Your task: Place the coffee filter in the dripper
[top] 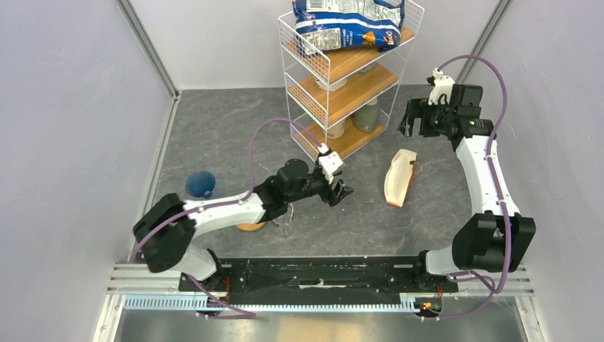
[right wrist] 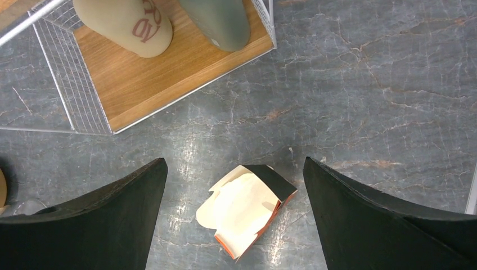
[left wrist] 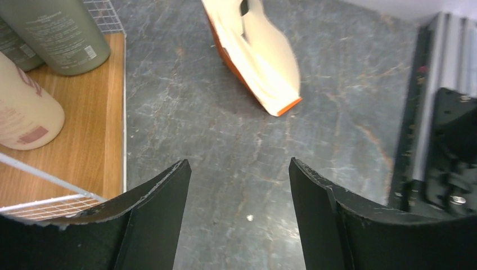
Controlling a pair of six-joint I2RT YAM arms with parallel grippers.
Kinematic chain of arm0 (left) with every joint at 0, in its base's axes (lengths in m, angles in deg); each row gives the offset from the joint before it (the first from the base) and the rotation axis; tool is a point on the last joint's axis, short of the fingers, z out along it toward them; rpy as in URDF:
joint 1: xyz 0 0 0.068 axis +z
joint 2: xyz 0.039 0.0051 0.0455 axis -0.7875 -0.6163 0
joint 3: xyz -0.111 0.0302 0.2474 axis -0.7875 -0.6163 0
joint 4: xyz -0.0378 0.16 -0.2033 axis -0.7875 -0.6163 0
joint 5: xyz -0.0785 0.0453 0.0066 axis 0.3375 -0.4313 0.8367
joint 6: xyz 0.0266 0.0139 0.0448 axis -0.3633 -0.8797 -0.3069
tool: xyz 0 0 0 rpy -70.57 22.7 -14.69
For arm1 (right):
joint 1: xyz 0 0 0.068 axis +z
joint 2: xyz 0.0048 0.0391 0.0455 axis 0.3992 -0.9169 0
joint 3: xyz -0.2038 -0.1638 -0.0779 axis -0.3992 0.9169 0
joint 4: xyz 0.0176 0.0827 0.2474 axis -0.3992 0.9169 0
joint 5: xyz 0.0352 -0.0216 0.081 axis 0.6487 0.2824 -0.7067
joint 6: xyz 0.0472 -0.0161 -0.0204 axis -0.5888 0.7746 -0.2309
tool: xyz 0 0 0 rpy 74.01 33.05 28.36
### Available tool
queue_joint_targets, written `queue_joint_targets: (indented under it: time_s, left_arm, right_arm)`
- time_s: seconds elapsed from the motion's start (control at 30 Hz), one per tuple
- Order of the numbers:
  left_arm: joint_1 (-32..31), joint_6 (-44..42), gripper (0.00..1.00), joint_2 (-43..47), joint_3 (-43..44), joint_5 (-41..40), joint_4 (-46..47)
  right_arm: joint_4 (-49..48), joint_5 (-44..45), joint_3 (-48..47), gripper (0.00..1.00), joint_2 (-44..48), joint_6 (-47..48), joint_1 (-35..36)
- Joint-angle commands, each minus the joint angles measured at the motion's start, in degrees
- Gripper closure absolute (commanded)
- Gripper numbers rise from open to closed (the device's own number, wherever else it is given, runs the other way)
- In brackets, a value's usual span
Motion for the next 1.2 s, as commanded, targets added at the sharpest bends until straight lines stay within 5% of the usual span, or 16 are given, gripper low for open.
queue_joint_targets:
  time_s: [0.0, 0.43, 1.17]
  left_arm:
    - [-0.17, -8.45, 0.28, -6.28, 5.33, -3.70, 11.61]
    - [2.77, -15.40, 0.32, -16.51, 12.51, -11.42, 18.31]
    - [14.90, -15.14, 0.34, -20.51, 19.80, -10.60, 17.11]
  right_arm:
    - [-0.27, -1.28, 1.24, 0.01, 2.24, -0.10, -1.13]
    - [1.73, -2.96, 2.19, 0.01, 4.32, 0.76, -3.72]
    - [2.19, -5.15, 2.54, 0.01, 3.40, 1.40, -5.37]
